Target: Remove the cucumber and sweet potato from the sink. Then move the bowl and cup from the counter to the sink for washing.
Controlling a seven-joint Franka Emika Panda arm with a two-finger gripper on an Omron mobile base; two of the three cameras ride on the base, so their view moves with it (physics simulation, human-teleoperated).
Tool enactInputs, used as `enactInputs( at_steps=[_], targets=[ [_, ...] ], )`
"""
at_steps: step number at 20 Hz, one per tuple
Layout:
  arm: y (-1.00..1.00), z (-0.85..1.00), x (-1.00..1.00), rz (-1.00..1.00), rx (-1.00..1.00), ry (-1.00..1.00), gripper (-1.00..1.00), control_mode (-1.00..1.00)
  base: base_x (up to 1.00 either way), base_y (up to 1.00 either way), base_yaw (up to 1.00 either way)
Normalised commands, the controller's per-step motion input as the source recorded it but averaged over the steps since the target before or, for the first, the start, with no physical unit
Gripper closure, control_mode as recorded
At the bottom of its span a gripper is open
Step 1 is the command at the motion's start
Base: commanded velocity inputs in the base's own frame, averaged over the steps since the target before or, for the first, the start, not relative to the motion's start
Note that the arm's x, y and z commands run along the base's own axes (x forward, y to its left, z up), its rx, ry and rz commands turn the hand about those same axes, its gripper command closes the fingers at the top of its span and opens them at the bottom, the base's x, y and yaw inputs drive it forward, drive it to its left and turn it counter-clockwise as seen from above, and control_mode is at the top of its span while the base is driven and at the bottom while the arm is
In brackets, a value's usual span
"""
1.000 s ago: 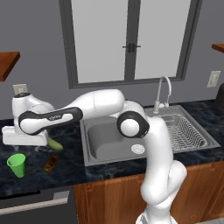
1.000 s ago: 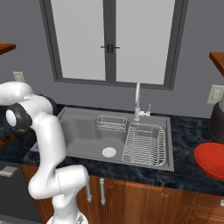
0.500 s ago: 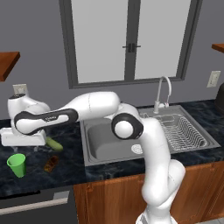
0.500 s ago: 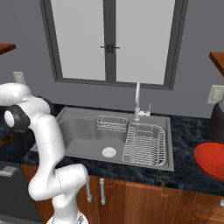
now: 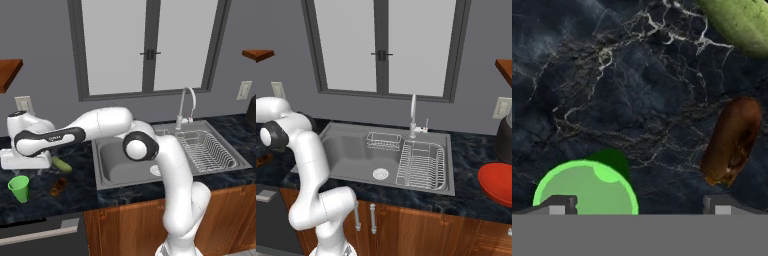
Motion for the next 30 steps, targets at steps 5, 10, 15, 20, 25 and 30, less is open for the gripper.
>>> enactInputs(
  at_steps=[5,10,15,20,25,30],
  targets=[
    [0.13,-0.14,0.08,0.00,0.00,-0.01,-1.00,-1.00,0.00,0.00,0.00],
    [0.12,-0.14,0.08,0.00,0.00,0.00,-1.00,-1.00,0.00,0.00,0.00],
    [0.10,-0.14,0.08,0.00,-0.02,-0.04,-1.00,-1.00,0.00,0.00,0.00],
    [0.01,-0.07,0.01,0.00,-0.01,-0.04,-1.00,-1.00,0.00,0.00,0.00],
    [0.00,-0.03,-0.03,0.00,0.00,-0.01,-1.00,-1.00,0.00,0.00,0.00],
    [-0.01,-0.02,-0.17,0.00,0.00,-0.03,-1.00,-1.00,0.00,0.00,0.00]
  ],
)
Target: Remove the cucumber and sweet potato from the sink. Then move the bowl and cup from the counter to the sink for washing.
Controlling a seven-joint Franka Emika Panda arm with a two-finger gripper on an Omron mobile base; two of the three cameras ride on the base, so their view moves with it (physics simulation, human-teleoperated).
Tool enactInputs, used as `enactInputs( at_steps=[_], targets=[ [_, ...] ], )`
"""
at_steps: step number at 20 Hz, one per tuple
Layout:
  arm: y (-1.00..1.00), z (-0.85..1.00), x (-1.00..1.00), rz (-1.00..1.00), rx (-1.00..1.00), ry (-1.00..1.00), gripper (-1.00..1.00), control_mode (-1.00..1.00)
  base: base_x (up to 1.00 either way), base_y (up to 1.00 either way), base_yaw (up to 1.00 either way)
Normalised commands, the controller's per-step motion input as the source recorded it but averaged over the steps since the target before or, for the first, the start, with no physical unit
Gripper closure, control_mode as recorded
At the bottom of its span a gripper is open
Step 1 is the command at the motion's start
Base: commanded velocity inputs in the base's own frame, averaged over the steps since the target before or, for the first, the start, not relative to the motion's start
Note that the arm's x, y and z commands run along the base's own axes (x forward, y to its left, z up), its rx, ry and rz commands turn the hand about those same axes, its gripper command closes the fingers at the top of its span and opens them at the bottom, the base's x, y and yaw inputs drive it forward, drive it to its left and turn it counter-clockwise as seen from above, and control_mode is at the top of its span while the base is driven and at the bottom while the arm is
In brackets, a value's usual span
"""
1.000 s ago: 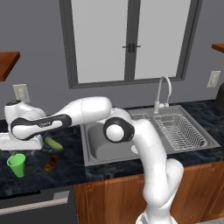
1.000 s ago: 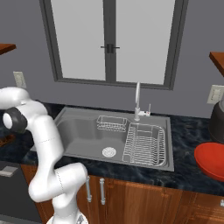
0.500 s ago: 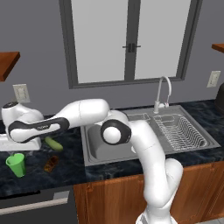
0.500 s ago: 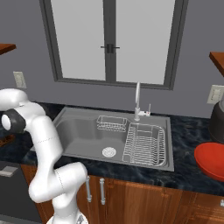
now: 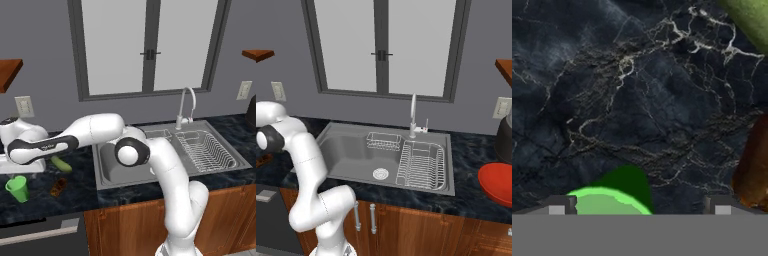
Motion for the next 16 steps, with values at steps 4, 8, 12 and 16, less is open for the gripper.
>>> enactInputs(
  at_steps=[4,8,12,16],
  targets=[
    [-0.07,-0.03,-0.24,0.00,0.00,-0.07,-1.00,-1.00,0.00,0.00,0.00],
    [-0.08,-0.04,-0.20,0.00,0.00,-0.07,-1.00,-1.00,0.00,0.00,0.00],
    [-0.14,-0.06,-0.11,0.00,0.00,-0.05,-1.00,-1.00,0.00,0.00,0.00],
    [-0.20,-0.08,0.00,0.00,0.00,-0.04,-1.00,-1.00,0.00,0.00,0.00]
  ],
)
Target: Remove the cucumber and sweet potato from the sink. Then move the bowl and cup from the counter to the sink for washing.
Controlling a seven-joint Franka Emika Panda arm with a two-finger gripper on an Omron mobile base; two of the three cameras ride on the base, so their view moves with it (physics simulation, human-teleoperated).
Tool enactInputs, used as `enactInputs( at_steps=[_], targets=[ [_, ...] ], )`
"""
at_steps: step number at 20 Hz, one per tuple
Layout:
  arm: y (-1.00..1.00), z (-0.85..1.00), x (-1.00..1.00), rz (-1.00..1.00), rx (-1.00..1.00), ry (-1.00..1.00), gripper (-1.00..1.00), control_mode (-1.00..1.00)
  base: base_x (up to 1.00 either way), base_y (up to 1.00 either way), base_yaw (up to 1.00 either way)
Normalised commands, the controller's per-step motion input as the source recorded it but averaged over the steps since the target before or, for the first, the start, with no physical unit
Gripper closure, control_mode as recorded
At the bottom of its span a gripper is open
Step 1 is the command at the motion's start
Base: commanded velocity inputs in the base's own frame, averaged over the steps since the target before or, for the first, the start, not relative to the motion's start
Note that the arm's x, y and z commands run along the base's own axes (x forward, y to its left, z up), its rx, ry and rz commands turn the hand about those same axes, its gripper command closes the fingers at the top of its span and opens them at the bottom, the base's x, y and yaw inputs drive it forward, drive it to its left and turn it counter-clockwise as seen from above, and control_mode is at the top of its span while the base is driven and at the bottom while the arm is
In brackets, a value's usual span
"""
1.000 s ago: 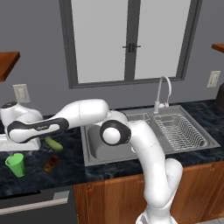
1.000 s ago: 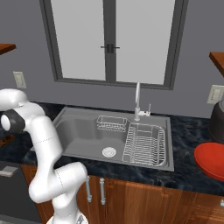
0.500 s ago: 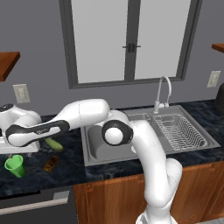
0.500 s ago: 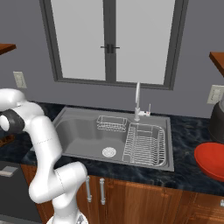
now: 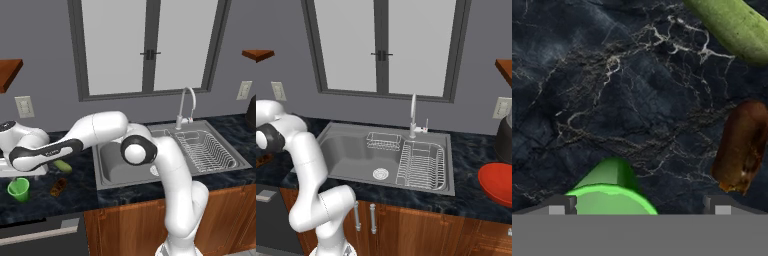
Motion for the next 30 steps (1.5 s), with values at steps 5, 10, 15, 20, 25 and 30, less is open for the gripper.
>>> enactInputs(
  at_steps=[5,10,15,20,25,30],
  targets=[
    [-0.21,-0.03,0.01,0.00,0.00,-0.03,-1.00,-1.00,0.00,0.00,0.00],
    [-0.10,0.00,0.01,0.00,0.00,-0.01,-1.00,-1.00,0.00,0.00,0.00],
    [0.00,0.00,0.07,0.00,0.00,0.00,-1.00,-1.00,0.00,0.00,0.00],
    [0.04,0.00,0.13,0.00,0.02,-0.02,-1.00,-1.00,0.00,0.00,0.00],
    [0.07,0.03,0.15,0.00,0.02,-0.05,-1.00,-1.00,0.00,0.00,0.00],
    [0.08,0.04,0.08,0.00,0.04,-0.02,-1.00,-1.00,0.00,0.00,0.00]
  ],
)
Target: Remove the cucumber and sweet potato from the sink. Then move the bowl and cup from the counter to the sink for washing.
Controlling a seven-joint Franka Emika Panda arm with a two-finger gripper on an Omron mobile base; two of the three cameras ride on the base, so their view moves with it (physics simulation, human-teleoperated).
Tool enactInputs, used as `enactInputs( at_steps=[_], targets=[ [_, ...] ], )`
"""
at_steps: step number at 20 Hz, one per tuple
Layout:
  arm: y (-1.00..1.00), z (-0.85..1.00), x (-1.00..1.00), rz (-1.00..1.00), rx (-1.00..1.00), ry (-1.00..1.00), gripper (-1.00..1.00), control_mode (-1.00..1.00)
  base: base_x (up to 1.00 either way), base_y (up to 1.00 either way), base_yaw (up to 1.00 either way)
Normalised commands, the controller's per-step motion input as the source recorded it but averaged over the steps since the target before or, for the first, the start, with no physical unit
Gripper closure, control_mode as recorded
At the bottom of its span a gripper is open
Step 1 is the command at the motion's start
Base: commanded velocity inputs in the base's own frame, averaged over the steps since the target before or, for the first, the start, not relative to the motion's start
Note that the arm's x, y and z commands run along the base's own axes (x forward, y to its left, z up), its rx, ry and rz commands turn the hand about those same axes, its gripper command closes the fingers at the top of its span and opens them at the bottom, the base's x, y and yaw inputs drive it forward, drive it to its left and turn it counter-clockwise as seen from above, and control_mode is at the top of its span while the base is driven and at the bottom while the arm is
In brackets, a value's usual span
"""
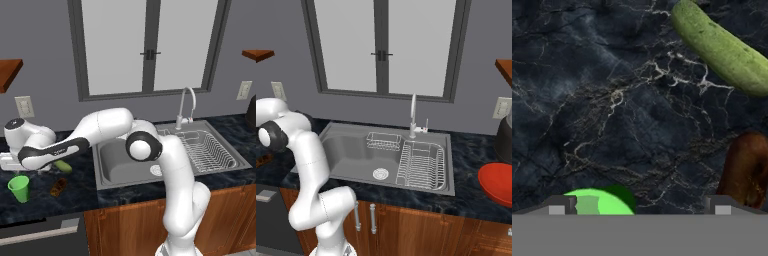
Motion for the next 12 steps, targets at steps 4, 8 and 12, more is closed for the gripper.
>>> enactInputs(
  at_steps=[4,8,12],
  targets=[
    [0.03,0.00,-0.03,0.00,0.04,0.00,-1.00,-1.00,0.00,0.00,0.00],
    [0.04,-0.02,-0.05,0.00,0.07,0.00,-1.00,-1.00,0.00,0.00,0.00],
    [0.00,-0.05,-0.07,0.00,0.08,0.00,-1.00,-1.00,0.00,0.00,0.00]
  ],
)
